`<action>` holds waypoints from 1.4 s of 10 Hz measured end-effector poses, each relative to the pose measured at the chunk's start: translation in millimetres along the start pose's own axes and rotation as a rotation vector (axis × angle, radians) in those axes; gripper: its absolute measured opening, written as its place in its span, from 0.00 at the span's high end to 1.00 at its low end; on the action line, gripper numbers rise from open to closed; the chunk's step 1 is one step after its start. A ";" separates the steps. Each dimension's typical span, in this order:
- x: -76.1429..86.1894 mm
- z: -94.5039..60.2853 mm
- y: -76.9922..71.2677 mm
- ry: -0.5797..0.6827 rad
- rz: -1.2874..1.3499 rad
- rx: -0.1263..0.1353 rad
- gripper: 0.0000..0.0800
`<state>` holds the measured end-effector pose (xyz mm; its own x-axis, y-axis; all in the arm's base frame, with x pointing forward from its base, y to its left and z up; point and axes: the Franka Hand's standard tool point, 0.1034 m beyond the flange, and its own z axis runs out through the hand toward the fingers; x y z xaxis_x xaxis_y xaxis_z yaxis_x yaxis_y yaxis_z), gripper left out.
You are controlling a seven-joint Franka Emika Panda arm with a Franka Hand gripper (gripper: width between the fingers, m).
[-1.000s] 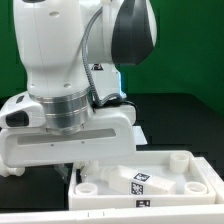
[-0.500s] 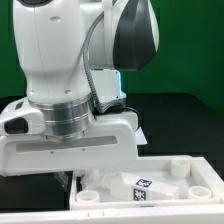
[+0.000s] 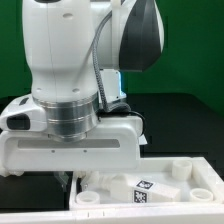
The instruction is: Assemble desk
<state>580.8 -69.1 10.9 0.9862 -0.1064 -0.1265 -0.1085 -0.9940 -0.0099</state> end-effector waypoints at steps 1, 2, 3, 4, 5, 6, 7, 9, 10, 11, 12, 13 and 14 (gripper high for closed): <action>0.1 0.0 -0.4 0.000 0.000 0.001 0.93; 0.1 -0.1 -0.3 0.001 0.000 0.001 0.65; 2.1 -8.1 0.5 0.008 -0.047 0.003 0.65; 1.7 -26.5 0.1 0.000 -0.077 0.011 0.42; 4.0 -47.2 -3.8 0.010 -0.105 0.017 0.27; 8.6 -61.9 -12.4 0.035 -0.167 -0.001 0.27; 10.7 -69.5 -24.1 0.075 -0.228 -0.011 0.20; -2.1 -55.3 -22.0 0.074 -0.221 -0.013 0.19; 0.4 -57.2 -22.5 0.081 -0.222 -0.014 0.19; 2.1 -57.0 -27.0 0.093 -0.244 -0.021 0.19; 11.3 -57.8 -47.7 0.175 -0.358 -0.047 0.19; 9.7 -53.8 -70.6 0.184 -0.427 -0.043 0.19; 11.2 -54.9 -90.5 0.182 -0.473 -0.044 0.19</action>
Offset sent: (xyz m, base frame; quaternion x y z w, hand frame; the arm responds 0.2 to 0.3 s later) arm 0.0022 -0.0091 0.0569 0.0018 -0.0362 -0.0820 0.9960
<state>608.5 18.3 64.8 0.9324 0.3568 0.0568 0.3564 -0.9342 0.0177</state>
